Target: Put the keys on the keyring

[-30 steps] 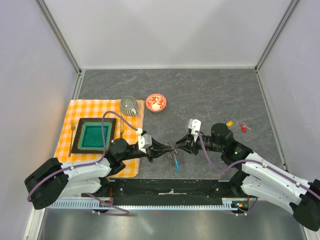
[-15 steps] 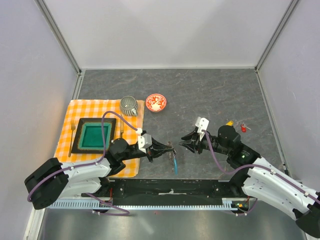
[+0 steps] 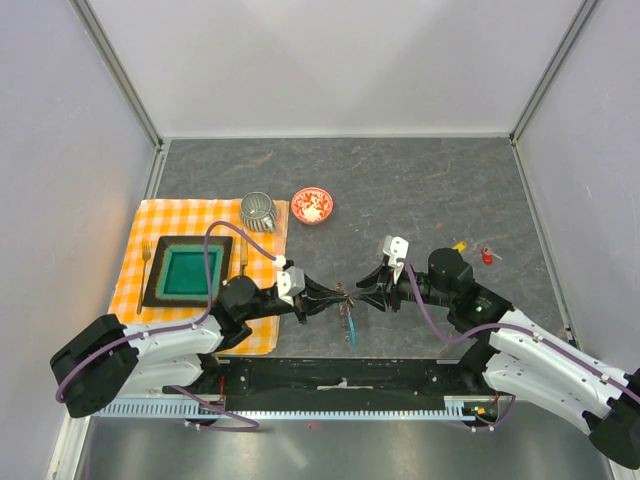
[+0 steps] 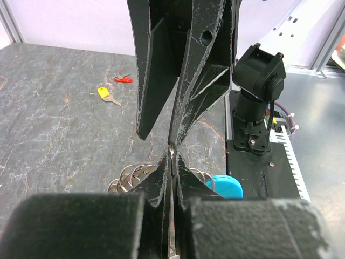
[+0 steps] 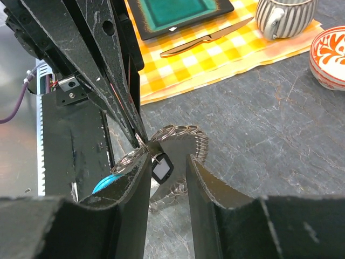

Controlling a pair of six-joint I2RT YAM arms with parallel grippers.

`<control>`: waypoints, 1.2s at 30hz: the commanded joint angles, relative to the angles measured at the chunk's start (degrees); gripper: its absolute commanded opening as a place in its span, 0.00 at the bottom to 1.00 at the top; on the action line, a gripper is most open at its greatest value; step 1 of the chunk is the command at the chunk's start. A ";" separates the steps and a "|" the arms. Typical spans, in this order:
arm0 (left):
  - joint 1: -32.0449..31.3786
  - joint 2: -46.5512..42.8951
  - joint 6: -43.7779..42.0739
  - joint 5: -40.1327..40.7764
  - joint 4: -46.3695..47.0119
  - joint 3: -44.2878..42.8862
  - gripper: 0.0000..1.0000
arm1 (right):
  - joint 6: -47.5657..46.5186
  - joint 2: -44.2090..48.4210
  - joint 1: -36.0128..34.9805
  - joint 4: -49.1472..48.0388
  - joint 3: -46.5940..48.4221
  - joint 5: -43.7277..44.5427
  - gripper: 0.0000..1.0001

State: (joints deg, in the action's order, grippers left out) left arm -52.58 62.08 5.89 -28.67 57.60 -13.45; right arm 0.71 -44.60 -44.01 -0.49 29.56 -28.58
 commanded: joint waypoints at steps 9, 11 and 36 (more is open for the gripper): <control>-0.16 -2.05 -2.29 0.10 4.62 -2.81 0.02 | -0.27 -1.10 0.15 -1.44 0.32 -3.41 0.39; -0.24 -1.97 -2.11 -0.34 4.71 -2.98 0.02 | -0.10 -1.28 0.06 -2.05 0.32 -3.41 0.39; -0.16 0.14 -1.14 -5.44 7.34 -4.30 0.02 | -0.27 -5.05 0.06 -5.75 2.43 -9.12 0.00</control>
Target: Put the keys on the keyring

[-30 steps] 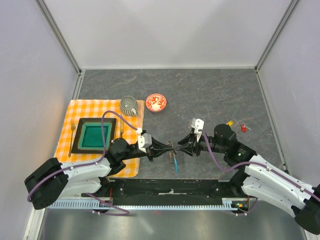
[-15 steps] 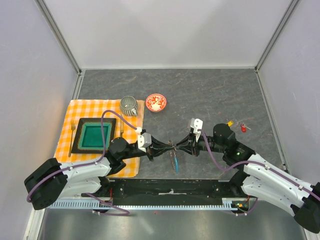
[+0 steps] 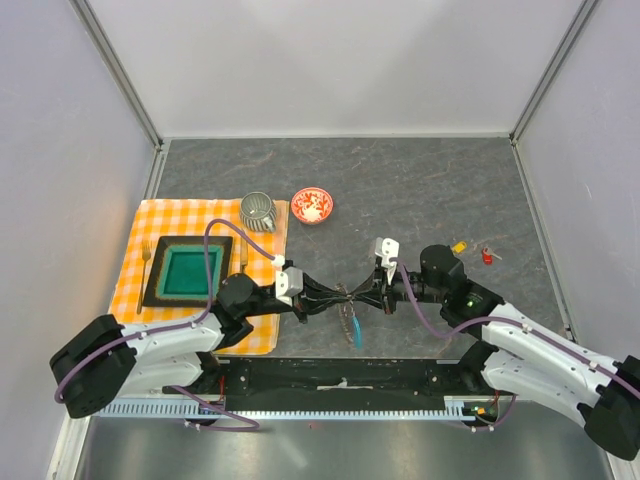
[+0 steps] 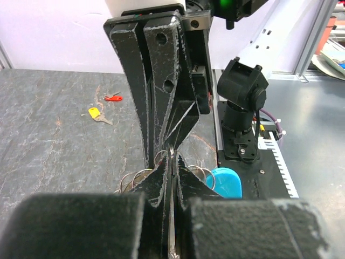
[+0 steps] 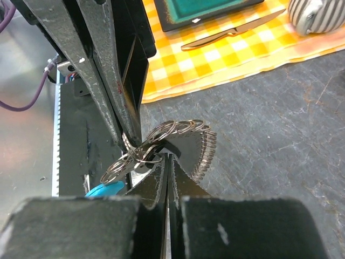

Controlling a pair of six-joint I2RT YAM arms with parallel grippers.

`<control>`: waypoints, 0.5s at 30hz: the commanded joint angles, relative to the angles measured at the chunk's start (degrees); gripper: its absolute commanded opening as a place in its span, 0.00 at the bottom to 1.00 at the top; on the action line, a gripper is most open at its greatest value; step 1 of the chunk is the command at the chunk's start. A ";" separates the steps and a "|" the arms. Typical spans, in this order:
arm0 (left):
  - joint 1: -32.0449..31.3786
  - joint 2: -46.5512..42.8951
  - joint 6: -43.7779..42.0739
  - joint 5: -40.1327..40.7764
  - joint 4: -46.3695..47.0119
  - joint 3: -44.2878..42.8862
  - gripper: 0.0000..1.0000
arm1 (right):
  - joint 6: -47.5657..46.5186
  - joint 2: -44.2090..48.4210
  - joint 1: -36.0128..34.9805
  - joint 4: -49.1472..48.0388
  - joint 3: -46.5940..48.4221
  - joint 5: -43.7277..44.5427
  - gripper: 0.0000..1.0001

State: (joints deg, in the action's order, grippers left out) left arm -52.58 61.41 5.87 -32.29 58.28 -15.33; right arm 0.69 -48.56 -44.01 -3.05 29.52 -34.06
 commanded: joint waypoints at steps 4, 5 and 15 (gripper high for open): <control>-0.16 1.26 -1.47 -1.37 6.93 -2.33 0.02 | 0.54 -1.54 -0.11 -5.03 2.56 -5.40 0.00; -0.16 1.43 -1.56 -1.19 6.93 -2.33 0.02 | 0.98 -1.63 -0.03 -5.30 2.48 -5.75 0.00; -0.16 0.38 -1.65 4.25 7.99 -0.58 0.02 | 1.60 0.47 0.06 -1.80 2.12 5.73 0.04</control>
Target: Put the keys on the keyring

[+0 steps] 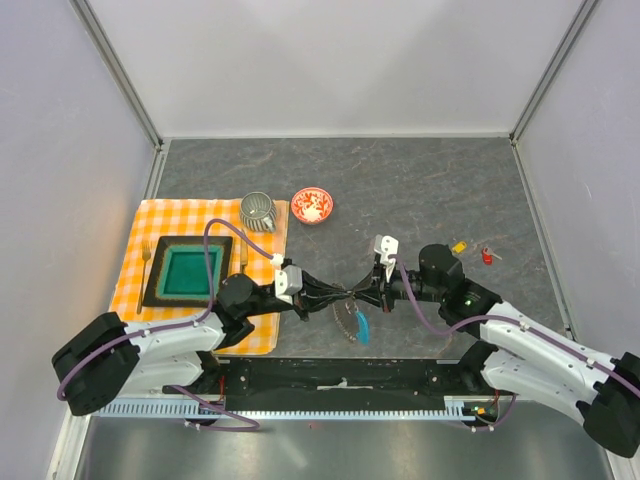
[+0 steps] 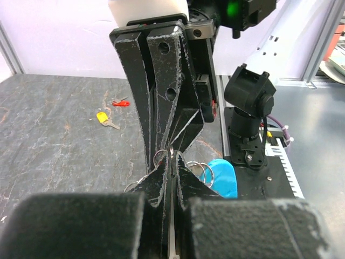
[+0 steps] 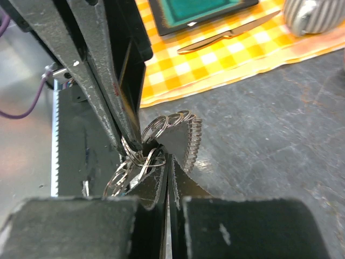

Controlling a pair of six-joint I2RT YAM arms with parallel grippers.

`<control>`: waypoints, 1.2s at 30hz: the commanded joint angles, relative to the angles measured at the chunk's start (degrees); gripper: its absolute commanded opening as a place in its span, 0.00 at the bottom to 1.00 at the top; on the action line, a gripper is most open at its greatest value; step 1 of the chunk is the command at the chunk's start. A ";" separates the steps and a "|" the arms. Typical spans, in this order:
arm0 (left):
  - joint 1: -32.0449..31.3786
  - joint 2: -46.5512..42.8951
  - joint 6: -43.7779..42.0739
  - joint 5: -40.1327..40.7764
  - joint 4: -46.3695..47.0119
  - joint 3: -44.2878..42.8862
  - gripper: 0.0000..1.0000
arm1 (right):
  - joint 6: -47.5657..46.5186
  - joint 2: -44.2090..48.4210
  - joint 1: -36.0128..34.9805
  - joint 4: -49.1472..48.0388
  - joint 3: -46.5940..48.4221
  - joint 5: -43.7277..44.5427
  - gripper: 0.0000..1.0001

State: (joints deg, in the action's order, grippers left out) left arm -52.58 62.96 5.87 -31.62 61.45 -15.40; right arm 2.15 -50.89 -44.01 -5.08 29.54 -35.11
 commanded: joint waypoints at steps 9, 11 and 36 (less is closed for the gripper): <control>-0.24 -1.88 -1.65 11.04 5.34 1.33 0.02 | 4.34 10.10 -0.02 2.28 0.43 20.16 0.29; -0.16 -1.26 -1.13 11.40 6.92 1.60 0.02 | 7.68 11.51 -0.02 0.70 -1.23 22.53 0.32; -0.16 0.23 2.30 14.39 10.71 1.78 0.02 | 11.65 9.33 -3.89 -20.49 -12.49 20.69 0.54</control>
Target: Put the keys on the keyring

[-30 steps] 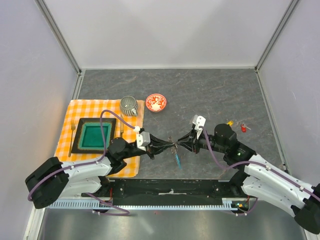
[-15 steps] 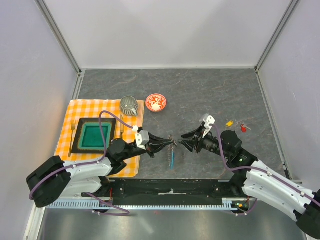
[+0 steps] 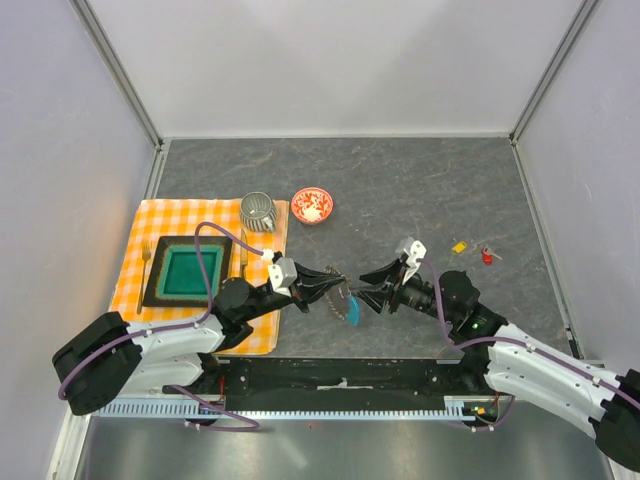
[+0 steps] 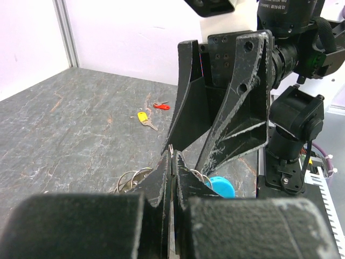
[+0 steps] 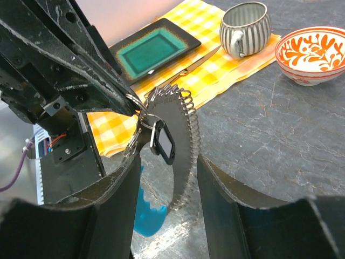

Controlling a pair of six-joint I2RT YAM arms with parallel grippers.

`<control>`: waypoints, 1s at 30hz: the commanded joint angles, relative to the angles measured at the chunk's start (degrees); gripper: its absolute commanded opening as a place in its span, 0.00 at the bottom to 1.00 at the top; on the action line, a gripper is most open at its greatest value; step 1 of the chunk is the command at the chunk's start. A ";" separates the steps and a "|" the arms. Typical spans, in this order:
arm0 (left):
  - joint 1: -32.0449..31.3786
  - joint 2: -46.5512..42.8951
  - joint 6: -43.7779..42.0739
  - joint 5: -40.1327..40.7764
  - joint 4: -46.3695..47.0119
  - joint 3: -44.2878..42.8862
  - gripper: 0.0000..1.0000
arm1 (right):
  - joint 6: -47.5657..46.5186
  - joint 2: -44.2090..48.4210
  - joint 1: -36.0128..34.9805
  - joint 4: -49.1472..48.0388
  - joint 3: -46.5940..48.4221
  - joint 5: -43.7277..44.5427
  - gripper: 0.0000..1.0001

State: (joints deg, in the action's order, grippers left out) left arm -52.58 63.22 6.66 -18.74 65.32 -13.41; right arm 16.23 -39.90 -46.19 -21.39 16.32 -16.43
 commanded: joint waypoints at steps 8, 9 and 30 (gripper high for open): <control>-0.16 0.06 2.22 0.29 7.37 -0.65 0.02 | -3.48 -4.84 -3.46 -10.42 -0.41 7.19 0.52; -0.16 0.06 2.31 0.20 7.28 -0.57 0.02 | -3.75 -4.84 -3.55 -10.60 -0.50 7.98 0.51; -0.16 6.21 5.12 -0.95 16.50 1.01 0.02 | -5.68 -8.70 -3.64 -11.48 1.00 1.58 0.01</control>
State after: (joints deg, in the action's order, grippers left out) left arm -52.58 68.31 9.91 -19.53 70.54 -12.84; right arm 11.09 -47.86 -49.67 -30.35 16.16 -12.36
